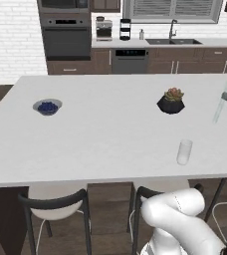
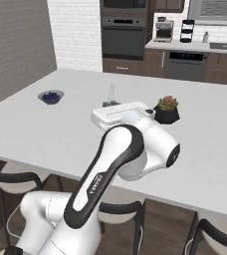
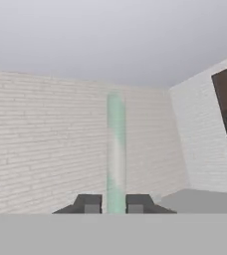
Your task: Take a straw from the drawer in front and place it inside the glass cup on the dining counter.
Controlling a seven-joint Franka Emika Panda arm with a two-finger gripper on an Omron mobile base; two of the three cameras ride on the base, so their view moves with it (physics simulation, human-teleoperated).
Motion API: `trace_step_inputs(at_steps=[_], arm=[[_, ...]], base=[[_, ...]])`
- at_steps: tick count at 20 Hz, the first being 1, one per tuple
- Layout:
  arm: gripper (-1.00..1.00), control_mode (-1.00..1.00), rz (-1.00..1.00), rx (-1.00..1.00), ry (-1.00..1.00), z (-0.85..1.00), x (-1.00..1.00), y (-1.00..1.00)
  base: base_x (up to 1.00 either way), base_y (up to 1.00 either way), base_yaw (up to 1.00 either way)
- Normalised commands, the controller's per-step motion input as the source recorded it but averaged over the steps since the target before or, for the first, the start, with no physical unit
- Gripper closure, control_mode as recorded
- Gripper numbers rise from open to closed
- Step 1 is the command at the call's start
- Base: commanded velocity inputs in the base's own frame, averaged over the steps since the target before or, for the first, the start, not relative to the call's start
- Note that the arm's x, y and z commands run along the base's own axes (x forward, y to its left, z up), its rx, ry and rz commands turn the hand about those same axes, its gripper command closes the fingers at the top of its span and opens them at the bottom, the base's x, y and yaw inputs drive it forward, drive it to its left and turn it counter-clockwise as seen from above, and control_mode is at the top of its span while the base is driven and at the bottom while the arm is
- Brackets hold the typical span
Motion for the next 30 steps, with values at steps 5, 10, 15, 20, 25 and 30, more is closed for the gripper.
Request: trace_step_inputs(at_steps=[5, 10, 15, 20, 25, 30], arm=[[1.00, -1.00, 0.28, -0.22, -0.09, -0.13, 0.21, -0.03], [1.00, -1.00, 0.19, -0.23, -0.04, -0.33, 0.09, 0.00], [1.00, -1.00, 0.06, -0.10, 0.00, -0.41, 0.00, 0.16], [1.00, -1.00, 0.00, 0.00, 0.00, -0.21, 0.19, 0.32], [1.00, -1.00, -0.03, 0.00, 0.00, -0.29, 0.38, 0.11], [1.00, -1.00, -0.08, 0.00, 0.00, -0.46, 0.11, 0.00]], base=[[0.00, 0.00, 0.00], [0.00, 0.00, 0.00], [0.00, 0.00, 0.00], [0.00, 0.00, 0.00], [0.00, 0.00, 0.00], [0.00, 0.00, 0.00]])
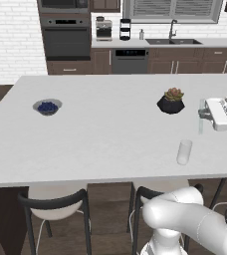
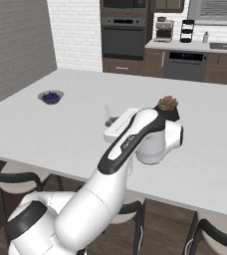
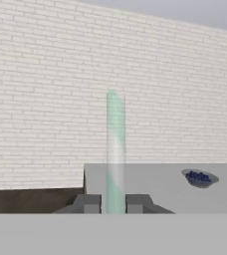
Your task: Take a straw from the drawer in front and place it inside the glass cup on the dining counter.
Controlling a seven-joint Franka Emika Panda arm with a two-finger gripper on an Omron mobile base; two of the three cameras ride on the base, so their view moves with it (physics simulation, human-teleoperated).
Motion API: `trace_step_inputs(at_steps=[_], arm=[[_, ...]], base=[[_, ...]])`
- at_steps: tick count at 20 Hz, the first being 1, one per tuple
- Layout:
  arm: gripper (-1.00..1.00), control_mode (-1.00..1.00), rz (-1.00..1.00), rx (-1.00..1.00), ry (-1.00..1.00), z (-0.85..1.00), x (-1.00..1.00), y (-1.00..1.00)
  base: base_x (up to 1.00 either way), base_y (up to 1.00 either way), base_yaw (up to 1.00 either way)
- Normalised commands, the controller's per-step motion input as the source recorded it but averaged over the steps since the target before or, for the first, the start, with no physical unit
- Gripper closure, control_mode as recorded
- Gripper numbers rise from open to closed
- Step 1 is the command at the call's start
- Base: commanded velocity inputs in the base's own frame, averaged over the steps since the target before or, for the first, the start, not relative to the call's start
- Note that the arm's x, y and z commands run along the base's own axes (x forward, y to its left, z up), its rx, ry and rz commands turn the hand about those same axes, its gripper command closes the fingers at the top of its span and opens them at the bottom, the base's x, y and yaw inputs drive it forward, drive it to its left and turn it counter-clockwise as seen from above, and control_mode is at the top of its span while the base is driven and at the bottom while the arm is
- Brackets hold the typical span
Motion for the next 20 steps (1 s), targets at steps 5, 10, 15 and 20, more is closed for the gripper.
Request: trace_step_inputs(at_steps=[5, 10, 15, 20], arm=[[1.00, -1.00, -0.09, 0.00, 0.00, -0.44, 0.00, 0.00], [1.00, -1.00, -0.08, 0.00, 0.00, -0.24, 0.03, 0.00], [1.00, -1.00, -0.08, 0.00, 0.00, -0.20, 0.22, 0.00], [1.00, -1.00, -0.06, 0.00, 0.00, -0.15, 0.30, 0.00]], base=[[0.00, 0.00, 0.00], [0.00, 0.00, 0.00], [0.00, 0.00, 0.00], [0.00, 0.00, 0.00]])
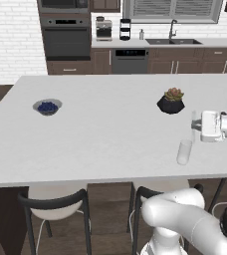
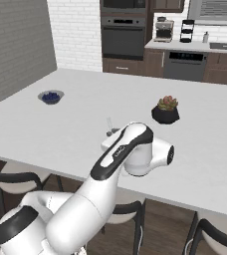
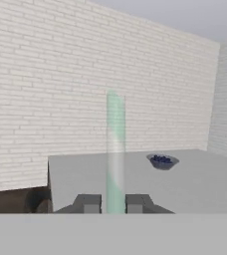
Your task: Take a straw from the drawer in front and place it inside the glass cup on the dining counter.
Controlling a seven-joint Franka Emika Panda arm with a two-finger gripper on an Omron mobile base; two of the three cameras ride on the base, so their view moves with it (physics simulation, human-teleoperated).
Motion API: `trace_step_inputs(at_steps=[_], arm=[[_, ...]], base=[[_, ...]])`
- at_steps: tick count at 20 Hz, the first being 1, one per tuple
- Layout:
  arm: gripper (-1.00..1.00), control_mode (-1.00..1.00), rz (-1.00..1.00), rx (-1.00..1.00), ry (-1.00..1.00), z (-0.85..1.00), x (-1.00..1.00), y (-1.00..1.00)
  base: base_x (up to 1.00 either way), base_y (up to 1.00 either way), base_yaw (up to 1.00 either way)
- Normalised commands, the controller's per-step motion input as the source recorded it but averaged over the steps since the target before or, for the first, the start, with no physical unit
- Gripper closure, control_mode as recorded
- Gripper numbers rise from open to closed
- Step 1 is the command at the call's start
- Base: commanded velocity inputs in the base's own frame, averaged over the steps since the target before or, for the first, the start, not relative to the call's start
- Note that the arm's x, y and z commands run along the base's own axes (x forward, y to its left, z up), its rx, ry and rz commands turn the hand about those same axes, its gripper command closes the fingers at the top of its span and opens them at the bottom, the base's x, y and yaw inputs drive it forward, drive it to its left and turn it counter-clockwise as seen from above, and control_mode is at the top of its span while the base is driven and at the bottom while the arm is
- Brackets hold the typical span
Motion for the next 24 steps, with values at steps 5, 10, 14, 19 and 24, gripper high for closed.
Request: trace_step_inputs(at_steps=[5, 10, 14, 19, 24], arm=[[1.00, -1.00, -0.02, 0.00, 0.00, -0.25, 0.25, -0.12], [1.00, -1.00, 0.00, 0.00, -0.01, -0.19, 0.20, -0.18], [1.00, -1.00, 0.00, 0.00, -0.01, -0.02, 0.30, -0.15], [1.00, -1.00, 0.00, 0.00, 0.00, -0.01, 0.32, -0.18], [1.00, -1.00, 0.00, 0.00, 0.00, -0.13, 0.24, -0.13]], base=[[0.00, 0.00, 0.00], [0.00, 0.00, 0.00], [0.00, 0.00, 0.00], [0.00, 0.00, 0.00], [0.00, 0.00, 0.00]])
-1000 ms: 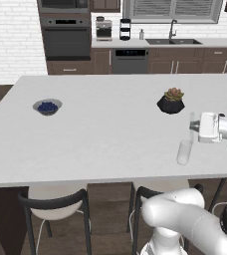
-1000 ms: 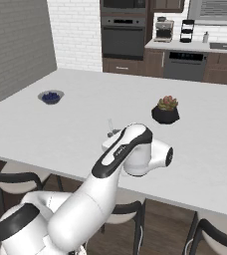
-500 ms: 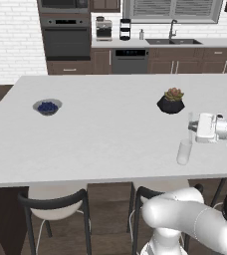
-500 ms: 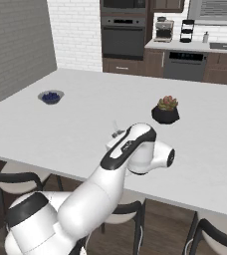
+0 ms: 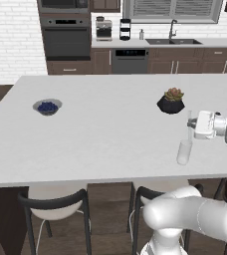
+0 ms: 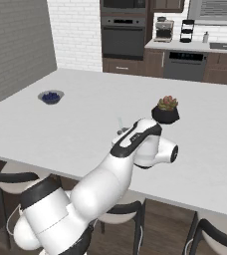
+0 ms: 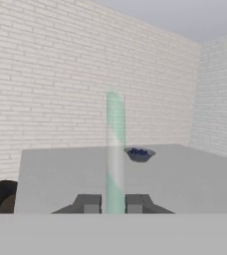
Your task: Take a straw from the drawer in front and place it inside the glass cup on the dining counter.
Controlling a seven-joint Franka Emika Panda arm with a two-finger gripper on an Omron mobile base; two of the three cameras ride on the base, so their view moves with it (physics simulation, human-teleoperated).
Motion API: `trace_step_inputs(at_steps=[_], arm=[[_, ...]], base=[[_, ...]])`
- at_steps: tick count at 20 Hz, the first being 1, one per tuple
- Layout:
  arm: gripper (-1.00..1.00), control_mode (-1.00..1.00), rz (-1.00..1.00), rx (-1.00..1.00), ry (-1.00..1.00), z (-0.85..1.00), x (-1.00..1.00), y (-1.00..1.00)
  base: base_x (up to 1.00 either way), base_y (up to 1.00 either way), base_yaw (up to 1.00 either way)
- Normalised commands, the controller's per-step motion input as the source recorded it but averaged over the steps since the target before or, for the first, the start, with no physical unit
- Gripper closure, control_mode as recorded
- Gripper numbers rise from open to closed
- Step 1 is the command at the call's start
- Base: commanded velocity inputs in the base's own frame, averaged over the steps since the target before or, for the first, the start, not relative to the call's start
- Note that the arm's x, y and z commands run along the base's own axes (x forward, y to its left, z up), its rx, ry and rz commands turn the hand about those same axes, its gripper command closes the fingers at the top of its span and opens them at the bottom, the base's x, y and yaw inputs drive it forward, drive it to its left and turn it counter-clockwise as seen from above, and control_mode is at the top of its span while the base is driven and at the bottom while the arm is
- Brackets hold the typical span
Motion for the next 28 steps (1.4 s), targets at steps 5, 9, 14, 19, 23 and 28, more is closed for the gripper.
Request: trace_step_inputs(at_steps=[5, 9, 14, 19, 23, 28], arm=[[1.00, -1.00, 0.00, 0.00, 0.00, -0.21, 0.18, -0.02], [1.00, -1.00, 0.00, 0.00, 0.00, -0.17, 0.24, 0.00], [1.00, -1.00, 0.00, 0.01, 0.01, -0.20, 0.24, 0.00], [1.00, -1.00, 0.00, 0.01, 0.01, -0.22, 0.29, -0.01], [1.00, -1.00, 0.00, 0.01, 0.00, -0.19, 0.27, -0.15], [1.00, -1.00, 0.00, 0.02, 0.00, -0.26, -0.10, -0.09]], base=[[0.00, 0.00, 0.00], [0.00, 0.00, 0.00], [0.00, 0.00, 0.00], [0.00, 0.00, 0.00], [0.00, 0.00, 0.00], [0.00, 0.00, 0.00]])
